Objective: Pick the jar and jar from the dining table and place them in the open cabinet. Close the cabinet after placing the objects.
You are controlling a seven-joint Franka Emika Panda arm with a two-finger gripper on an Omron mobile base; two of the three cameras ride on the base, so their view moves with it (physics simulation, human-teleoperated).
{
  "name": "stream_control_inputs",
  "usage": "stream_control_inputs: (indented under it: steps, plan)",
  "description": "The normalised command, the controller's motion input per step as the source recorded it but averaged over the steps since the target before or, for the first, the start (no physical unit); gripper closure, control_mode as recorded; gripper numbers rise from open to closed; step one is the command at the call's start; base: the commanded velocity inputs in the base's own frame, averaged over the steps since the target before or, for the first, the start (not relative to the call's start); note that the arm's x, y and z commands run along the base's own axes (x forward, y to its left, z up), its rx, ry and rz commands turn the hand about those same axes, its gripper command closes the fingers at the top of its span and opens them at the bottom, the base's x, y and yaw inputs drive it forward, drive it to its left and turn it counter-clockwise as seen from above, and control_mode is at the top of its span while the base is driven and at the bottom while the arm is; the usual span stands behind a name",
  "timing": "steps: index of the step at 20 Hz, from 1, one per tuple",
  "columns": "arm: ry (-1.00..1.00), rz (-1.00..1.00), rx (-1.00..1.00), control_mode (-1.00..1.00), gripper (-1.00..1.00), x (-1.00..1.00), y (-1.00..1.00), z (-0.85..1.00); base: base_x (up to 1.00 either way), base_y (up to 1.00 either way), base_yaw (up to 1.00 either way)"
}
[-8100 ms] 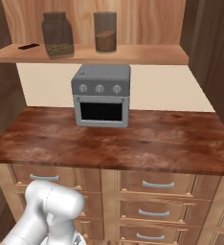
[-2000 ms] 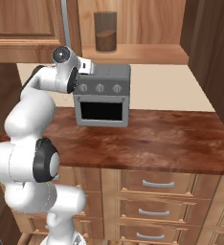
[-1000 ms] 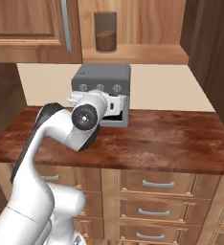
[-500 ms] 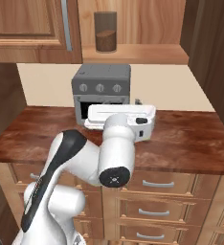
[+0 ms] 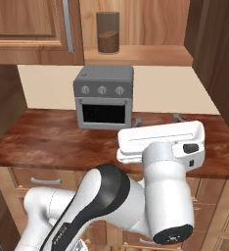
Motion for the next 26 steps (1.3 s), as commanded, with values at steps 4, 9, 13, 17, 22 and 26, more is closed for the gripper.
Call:
stream_control_inputs:
  steps: [4,9,13,17,22,26]
  plan:
    - [0.18,-0.20,0.18,-1.00,-1.00,-0.23,-0.94,-0.22,0.00,0.00,0.00]
    - [0.06,-0.16,0.15,-1.00,-1.00,-0.37,-0.82,-0.04,0.00,0.00,0.00]
    - [0.08,-0.15,0.15,-1.00,-1.00,-0.03,-0.94,-0.36,0.00,0.00,0.00]
    - [0.20,-0.06,0.23,-1.00,-1.00,0.33,-1.00,-0.54,0.00,0.00,0.00]
    - [0.09,0.01,0.24,-1.00,-1.00,0.15,-0.69,-0.09,0.00,0.00,0.00]
    - [0.00,0.02,0.22,-1.00,-1.00,0.06,-0.05,0.15,0.00,0.00,0.00]
